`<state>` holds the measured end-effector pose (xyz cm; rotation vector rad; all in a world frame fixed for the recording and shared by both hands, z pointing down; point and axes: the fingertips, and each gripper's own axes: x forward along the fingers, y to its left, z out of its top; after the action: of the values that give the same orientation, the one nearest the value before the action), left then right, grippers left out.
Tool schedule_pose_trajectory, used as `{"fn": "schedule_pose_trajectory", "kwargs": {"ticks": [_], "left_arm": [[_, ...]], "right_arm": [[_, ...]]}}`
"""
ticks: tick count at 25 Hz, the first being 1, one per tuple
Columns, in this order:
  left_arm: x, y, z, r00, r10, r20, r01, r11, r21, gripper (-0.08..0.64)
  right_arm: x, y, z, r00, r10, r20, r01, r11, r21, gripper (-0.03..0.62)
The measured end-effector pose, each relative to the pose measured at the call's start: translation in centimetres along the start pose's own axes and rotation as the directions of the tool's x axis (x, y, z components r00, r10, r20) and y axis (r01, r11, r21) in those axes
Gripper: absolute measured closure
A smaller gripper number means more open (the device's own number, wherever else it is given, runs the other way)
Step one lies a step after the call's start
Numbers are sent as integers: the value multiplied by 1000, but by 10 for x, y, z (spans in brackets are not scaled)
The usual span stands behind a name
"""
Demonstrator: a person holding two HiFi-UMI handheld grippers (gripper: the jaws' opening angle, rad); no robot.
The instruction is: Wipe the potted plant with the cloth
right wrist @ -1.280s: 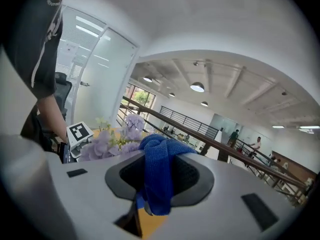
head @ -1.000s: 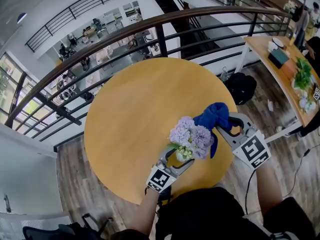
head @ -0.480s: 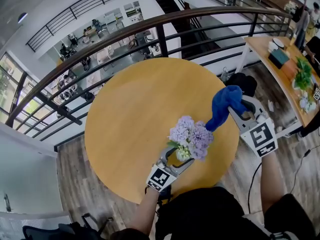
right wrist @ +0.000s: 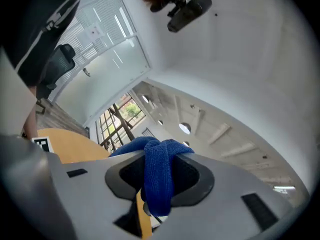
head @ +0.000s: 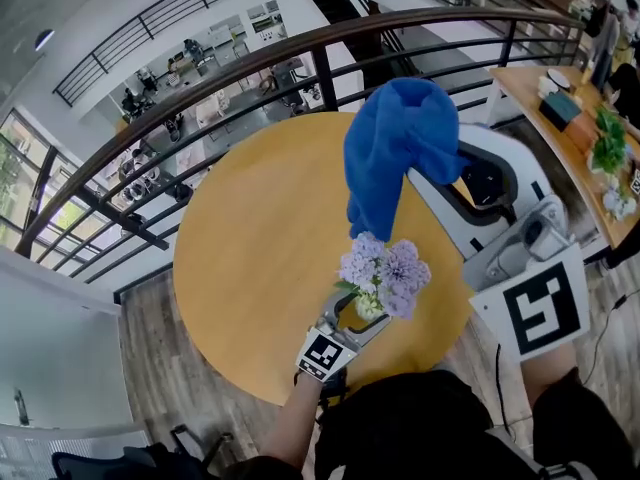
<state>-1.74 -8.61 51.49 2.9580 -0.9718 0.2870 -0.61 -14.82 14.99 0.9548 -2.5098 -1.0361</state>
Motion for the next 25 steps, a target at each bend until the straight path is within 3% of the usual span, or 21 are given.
{"fn": "schedule_pose_trajectory", "kwargs": {"ticks": [6, 15, 20, 23, 25], "left_arm": [[0, -2, 0, 1000, -1, 3, 1, 1000, -4, 235], [4, 1, 1, 1000, 3, 6, -3, 1000, -9, 235], [5, -3, 3, 1000, 2, 12, -2, 1000, -14, 235], [4, -3, 2, 1000, 3, 14, -3, 1000, -12, 235], [5, -2, 2, 1000, 4, 17, -3, 1000, -14, 235]], "right_arm": [[-21, -13, 83, 980, -24, 199, 48, 992, -118, 472], [-28, -2, 104, 962, 28, 270, 0, 995, -104, 472], [-22, 20, 86, 964, 89, 250, -76, 995, -64, 472], [-10, 49, 37, 976, 152, 157, -154, 988, 1, 472], [-3, 67, -7, 978, 196, 77, -203, 974, 103, 472]]}}
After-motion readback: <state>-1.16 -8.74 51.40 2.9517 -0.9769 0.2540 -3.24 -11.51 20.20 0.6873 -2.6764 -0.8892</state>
